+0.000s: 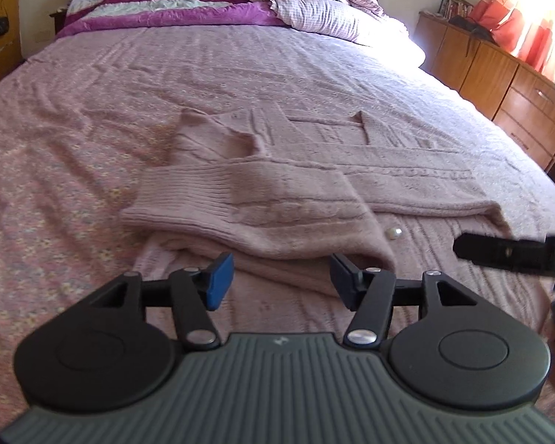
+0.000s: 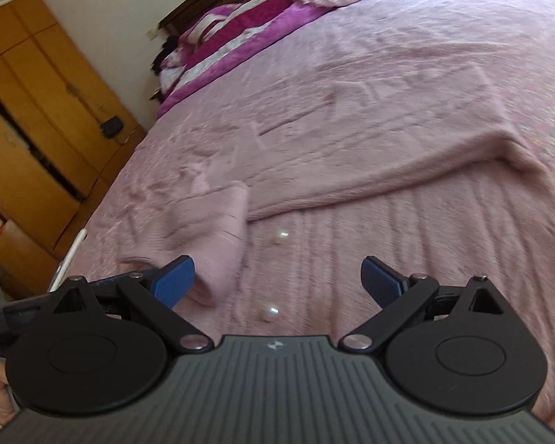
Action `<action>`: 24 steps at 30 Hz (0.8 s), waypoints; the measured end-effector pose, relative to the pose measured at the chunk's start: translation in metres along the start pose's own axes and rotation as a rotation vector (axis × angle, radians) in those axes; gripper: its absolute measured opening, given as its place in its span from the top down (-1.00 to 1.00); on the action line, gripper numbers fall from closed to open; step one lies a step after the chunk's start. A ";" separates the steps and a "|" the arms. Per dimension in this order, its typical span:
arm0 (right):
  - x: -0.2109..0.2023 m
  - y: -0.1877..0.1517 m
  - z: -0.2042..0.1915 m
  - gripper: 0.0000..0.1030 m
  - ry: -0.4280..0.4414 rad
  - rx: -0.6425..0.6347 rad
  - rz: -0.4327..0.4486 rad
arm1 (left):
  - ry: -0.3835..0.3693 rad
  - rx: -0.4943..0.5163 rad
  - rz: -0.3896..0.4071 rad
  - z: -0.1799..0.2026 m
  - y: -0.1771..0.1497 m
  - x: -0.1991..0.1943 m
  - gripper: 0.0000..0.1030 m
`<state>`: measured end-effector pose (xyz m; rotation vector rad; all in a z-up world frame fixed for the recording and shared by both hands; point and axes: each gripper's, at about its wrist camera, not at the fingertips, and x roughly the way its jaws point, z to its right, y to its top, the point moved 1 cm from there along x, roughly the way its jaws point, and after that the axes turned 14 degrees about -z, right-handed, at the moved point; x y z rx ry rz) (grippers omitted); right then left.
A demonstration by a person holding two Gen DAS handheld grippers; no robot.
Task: Fold small clothes
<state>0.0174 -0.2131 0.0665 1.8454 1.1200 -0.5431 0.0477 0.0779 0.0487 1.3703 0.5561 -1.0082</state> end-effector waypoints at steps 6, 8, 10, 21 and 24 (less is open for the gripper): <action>0.020 0.026 -0.022 -0.94 0.034 -0.029 -0.076 | 0.043 -0.072 -0.008 -0.021 -0.002 0.003 -0.16; 0.028 0.034 -0.029 -0.94 0.027 -0.052 -0.091 | 0.053 -0.091 -0.008 -0.028 -0.002 0.003 -0.16; 0.037 0.040 -0.034 -0.94 0.021 -0.068 -0.106 | 0.066 -0.106 -0.006 -0.032 -0.002 0.003 -0.16; 0.085 0.063 -0.038 -0.63 0.022 -0.070 -0.181 | 0.169 -0.085 0.007 -0.043 0.003 0.017 -0.16; 0.094 0.065 -0.037 -0.40 0.051 -0.037 -0.214 | 0.177 -0.095 0.005 -0.047 0.003 0.024 -0.16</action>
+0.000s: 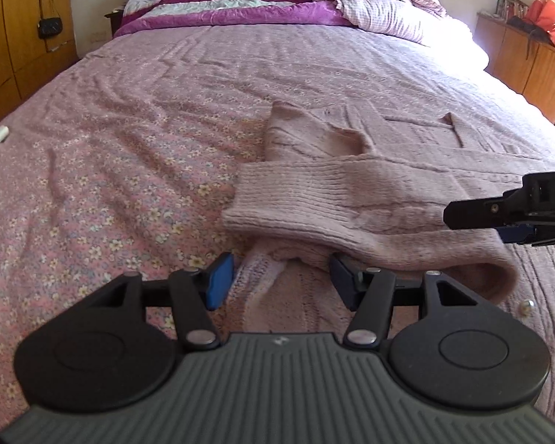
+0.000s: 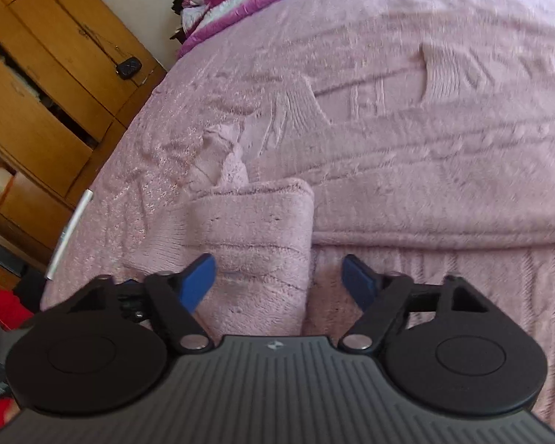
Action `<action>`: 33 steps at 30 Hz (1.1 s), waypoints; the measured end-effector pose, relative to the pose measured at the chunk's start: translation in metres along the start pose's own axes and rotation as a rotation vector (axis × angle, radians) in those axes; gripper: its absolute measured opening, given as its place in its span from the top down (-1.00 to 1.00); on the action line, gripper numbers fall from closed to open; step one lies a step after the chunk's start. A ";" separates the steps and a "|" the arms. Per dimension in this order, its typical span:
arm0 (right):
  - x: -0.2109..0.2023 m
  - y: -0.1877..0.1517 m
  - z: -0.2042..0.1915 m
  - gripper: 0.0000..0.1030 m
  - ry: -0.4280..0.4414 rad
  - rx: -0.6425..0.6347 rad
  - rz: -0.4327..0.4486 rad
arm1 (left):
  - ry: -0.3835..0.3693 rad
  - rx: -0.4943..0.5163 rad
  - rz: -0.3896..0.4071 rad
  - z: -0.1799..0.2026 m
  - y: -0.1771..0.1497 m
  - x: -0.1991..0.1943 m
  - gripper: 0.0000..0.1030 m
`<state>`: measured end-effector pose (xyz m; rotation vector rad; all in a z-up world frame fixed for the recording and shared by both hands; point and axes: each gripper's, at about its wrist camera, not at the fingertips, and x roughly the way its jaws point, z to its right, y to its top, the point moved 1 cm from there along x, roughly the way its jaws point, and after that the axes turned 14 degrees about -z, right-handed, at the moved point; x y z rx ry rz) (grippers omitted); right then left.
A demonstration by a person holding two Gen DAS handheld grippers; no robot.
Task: Fold small clothes
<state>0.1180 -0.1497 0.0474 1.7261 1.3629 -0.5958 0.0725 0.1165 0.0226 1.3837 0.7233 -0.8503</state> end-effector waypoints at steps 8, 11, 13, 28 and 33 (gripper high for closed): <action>-0.003 0.020 -0.030 0.75 -0.093 -0.122 0.020 | -0.023 -0.052 0.017 -0.006 -0.002 0.008 -0.19; -0.025 0.032 -0.063 0.78 -0.163 -0.255 0.119 | -0.023 -0.077 0.021 -0.006 -0.003 0.008 -0.20; -0.042 0.038 -0.081 0.79 -0.194 -0.337 0.199 | -0.022 -0.096 0.024 -0.006 -0.002 0.009 -0.20; -0.004 0.028 0.000 0.76 -0.447 -0.263 0.176 | 0.026 -0.090 0.018 -0.002 -0.003 0.013 -0.15; -0.007 0.023 0.004 0.33 -0.441 -0.246 0.182 | -0.004 -0.105 0.006 -0.004 0.000 0.005 -0.15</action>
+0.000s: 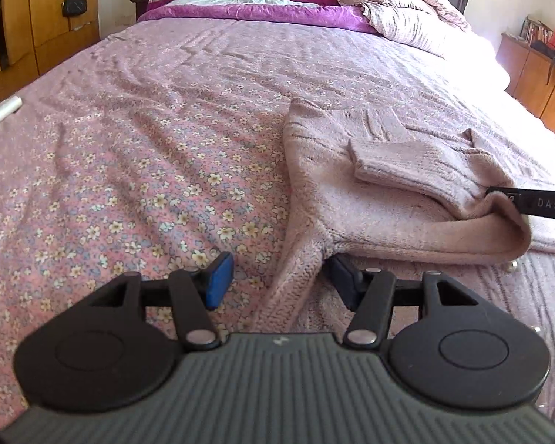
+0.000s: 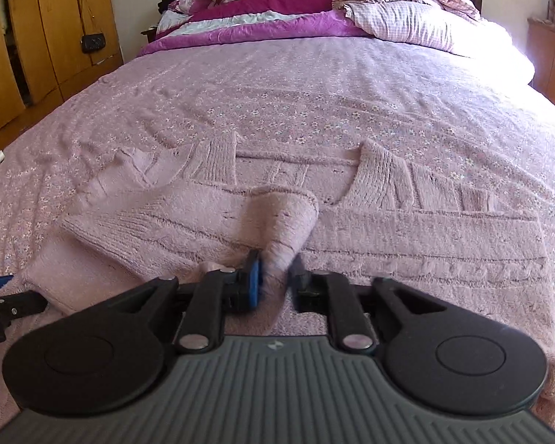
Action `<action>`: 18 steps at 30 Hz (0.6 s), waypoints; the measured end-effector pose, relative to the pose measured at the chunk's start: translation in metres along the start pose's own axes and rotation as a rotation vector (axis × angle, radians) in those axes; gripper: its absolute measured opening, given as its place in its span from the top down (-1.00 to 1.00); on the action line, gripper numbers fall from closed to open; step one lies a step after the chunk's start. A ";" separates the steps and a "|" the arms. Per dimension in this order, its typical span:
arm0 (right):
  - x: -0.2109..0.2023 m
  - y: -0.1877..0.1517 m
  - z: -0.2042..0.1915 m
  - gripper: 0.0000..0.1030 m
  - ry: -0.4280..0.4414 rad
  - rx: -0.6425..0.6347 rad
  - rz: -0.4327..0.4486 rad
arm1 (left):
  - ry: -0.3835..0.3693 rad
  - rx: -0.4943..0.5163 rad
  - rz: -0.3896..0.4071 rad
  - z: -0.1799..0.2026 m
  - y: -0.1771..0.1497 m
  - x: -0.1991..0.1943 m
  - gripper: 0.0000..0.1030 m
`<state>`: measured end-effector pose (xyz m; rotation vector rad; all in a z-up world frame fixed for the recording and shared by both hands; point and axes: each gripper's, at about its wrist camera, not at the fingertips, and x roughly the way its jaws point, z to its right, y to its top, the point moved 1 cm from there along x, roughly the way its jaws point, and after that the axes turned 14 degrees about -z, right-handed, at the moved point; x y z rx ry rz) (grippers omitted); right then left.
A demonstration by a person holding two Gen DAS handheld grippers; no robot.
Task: Fold small clothes
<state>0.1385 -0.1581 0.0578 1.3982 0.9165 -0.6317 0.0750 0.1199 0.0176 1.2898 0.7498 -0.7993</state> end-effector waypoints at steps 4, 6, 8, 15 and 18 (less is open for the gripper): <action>-0.018 -0.002 -0.011 -0.19 -0.022 -0.020 0.055 | -0.019 0.001 0.000 -0.001 0.002 -0.007 -0.15; -0.030 -0.004 -0.020 -0.33 -0.022 -0.047 0.095 | -0.019 0.007 0.007 -0.001 0.004 -0.011 -0.15; -0.039 -0.007 -0.031 -0.39 -0.006 -0.084 0.125 | -0.024 0.011 0.018 0.000 0.005 -0.015 -0.15; -0.029 -0.002 -0.075 -0.43 0.127 -0.207 0.068 | -0.019 0.020 0.029 -0.002 0.008 -0.018 -0.15; -0.017 -0.002 -0.102 -0.43 0.116 -0.271 0.055 | -0.013 0.019 0.023 -0.005 0.007 -0.017 -0.15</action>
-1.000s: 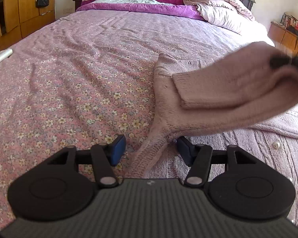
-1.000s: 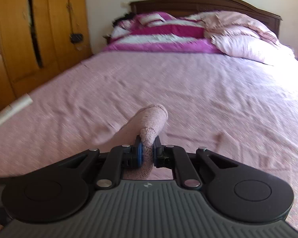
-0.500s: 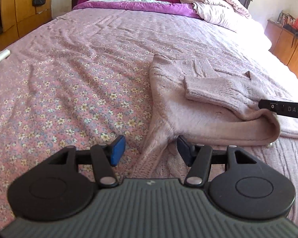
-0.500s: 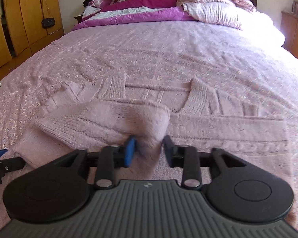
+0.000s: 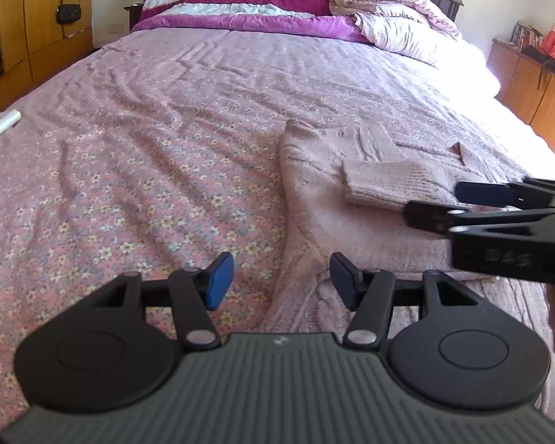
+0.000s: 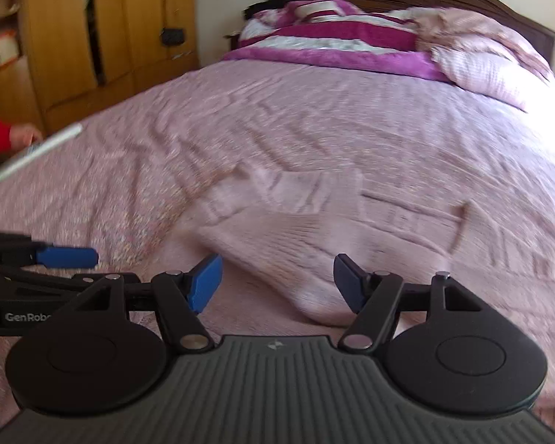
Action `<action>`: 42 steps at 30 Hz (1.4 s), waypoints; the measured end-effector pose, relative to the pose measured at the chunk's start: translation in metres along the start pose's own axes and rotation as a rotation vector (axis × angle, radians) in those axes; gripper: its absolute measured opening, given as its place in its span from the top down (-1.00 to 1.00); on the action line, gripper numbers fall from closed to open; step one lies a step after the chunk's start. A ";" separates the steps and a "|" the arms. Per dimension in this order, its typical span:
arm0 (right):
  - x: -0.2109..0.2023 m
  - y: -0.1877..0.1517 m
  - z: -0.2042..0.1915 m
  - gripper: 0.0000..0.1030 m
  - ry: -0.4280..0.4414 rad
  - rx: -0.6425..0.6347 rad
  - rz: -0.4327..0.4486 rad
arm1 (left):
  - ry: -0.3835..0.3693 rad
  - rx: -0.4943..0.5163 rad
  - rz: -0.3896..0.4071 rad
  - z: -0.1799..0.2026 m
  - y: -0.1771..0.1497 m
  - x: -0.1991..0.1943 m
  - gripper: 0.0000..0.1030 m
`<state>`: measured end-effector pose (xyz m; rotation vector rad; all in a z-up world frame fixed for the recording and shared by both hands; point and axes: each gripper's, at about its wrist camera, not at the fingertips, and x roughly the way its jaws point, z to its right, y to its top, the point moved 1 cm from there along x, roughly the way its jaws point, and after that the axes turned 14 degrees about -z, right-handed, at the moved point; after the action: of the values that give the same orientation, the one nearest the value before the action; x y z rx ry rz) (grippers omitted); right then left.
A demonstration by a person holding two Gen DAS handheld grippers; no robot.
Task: Fold small clothes
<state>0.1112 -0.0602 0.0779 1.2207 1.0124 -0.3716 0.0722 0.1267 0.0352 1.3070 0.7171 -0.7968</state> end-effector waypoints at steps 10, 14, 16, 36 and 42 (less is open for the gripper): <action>0.040 0.016 0.000 0.42 -0.056 0.004 -0.011 | -0.026 0.001 0.015 0.000 0.006 0.000 -0.15; 0.018 0.019 0.024 0.83 -0.089 0.078 0.064 | -0.047 0.008 0.029 0.004 0.017 0.000 -0.15; 0.002 0.020 0.037 0.84 -0.114 0.112 0.113 | -0.062 0.001 0.035 0.006 0.025 0.003 -0.15; -0.040 -0.108 0.199 0.84 -0.219 0.588 0.089 | -0.068 -0.078 0.034 0.020 0.092 0.073 -0.15; -0.046 -0.139 0.200 0.53 -0.144 0.564 0.066 | -0.085 -0.109 0.031 0.015 0.095 0.093 -0.12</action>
<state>0.0740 -0.3011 0.0310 1.6985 0.7600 -0.7142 0.2025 0.1098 0.0118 1.1767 0.6614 -0.7731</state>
